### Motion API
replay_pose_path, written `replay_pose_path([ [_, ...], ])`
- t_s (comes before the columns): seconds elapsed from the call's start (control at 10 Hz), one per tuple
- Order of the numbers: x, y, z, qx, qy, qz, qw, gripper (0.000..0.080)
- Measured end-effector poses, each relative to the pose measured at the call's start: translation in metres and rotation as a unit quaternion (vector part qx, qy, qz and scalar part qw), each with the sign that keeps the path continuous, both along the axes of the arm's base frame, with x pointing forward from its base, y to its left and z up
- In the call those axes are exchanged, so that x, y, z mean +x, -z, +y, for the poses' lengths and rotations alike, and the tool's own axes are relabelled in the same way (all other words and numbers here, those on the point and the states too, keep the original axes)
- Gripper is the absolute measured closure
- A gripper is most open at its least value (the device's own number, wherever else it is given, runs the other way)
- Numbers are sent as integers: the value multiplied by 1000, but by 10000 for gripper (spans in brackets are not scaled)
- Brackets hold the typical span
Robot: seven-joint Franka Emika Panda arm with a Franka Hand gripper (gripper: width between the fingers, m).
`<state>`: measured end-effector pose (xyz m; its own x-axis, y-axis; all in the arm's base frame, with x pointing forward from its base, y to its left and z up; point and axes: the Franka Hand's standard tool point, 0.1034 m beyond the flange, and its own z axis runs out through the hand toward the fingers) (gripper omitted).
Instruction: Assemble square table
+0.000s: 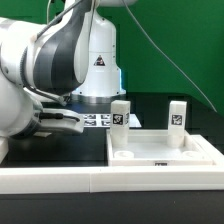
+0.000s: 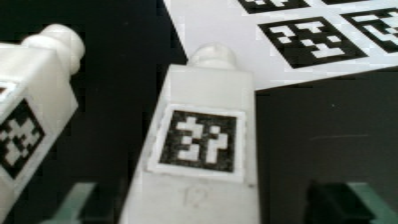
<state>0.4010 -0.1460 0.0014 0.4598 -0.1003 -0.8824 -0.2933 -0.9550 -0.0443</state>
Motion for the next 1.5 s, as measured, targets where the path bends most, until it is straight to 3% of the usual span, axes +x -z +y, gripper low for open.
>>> replay_pose_path([
  [0.1, 0, 0, 0, 0, 0, 0, 1000, 408],
  [0.2, 1, 0, 0, 0, 0, -1, 1000, 511],
  [0.6, 11, -7, 4, 2, -6, -3, 1000, 511],
  [1.0, 51, -55, 24, 3, -17, 7, 1000, 509],
  [1.3, 58, -54, 20, -6, -16, -12, 1000, 509],
  [1.5, 74, -51, 17, -26, -23, -78, 996, 509],
])
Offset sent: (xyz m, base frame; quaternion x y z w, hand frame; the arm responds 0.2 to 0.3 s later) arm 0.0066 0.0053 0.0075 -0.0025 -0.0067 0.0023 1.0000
